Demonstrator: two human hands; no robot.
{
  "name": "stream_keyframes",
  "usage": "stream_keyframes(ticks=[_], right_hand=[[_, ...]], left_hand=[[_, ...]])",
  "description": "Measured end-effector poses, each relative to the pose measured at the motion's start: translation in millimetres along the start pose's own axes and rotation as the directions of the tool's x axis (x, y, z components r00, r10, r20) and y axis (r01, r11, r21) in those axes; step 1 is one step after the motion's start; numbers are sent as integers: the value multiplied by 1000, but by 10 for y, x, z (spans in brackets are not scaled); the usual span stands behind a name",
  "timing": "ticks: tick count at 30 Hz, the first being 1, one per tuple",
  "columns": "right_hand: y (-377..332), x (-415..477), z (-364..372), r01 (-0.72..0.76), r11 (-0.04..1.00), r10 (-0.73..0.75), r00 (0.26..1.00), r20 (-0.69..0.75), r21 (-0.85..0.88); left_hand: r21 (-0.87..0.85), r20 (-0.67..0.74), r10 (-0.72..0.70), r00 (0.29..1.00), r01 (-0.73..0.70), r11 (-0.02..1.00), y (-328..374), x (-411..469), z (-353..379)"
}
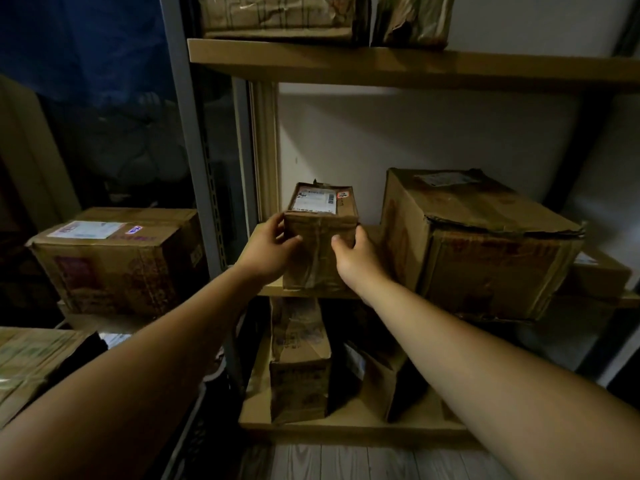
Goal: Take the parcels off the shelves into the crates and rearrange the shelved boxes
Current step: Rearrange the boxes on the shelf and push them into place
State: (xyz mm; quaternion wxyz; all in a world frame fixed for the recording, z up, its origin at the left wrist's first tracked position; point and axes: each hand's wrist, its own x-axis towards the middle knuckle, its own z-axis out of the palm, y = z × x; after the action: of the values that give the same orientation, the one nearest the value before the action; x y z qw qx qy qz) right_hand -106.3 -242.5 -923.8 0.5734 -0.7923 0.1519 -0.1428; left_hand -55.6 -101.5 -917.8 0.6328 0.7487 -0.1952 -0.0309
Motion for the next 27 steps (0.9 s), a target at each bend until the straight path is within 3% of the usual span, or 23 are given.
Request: stream_keyframes(ticks=[3, 5, 8, 10, 14, 18, 20, 24, 27], right_hand=[[49, 166, 37, -65, 998, 65, 998, -3, -24], [154, 141, 63, -34, 998, 31, 998, -55, -44], [546, -47, 69, 153, 986, -161, 974, -162, -62], [866, -141, 112, 180, 972, -196, 975, -103, -149], [1337, -141, 304, -17, 955, 47, 995, 92, -297], [1628, -19, 562, -195, 906, 280, 942, 185, -376], [1754, 26, 682, -250, 878, 364, 902, 230, -408], [1915, -3, 798, -291, 895, 393, 874, 286, -338], [2028, -84, 756, -315, 893, 398, 886, 237, -323]], left_hand=[[92, 68, -77, 995, 71, 993, -112, 159, -47], [163, -13, -83, 996, 84, 983, -243, 126, -70], [201, -199, -26, 980, 67, 977, -503, -204, -104], [243, -227, -67, 972, 123, 962, -737, -432, -118], [320, -152, -305, 940, 339, 885, -1175, -562, -50], [392, -108, -480, 871, 481, 784, -1518, -455, 101], [347, -108, -551, 827, 551, 759, -1754, -388, 178], [152, -76, -592, 802, 596, 788, -2117, -407, 299], [141, -123, -619, 776, 631, 763, -2216, -535, 340]])
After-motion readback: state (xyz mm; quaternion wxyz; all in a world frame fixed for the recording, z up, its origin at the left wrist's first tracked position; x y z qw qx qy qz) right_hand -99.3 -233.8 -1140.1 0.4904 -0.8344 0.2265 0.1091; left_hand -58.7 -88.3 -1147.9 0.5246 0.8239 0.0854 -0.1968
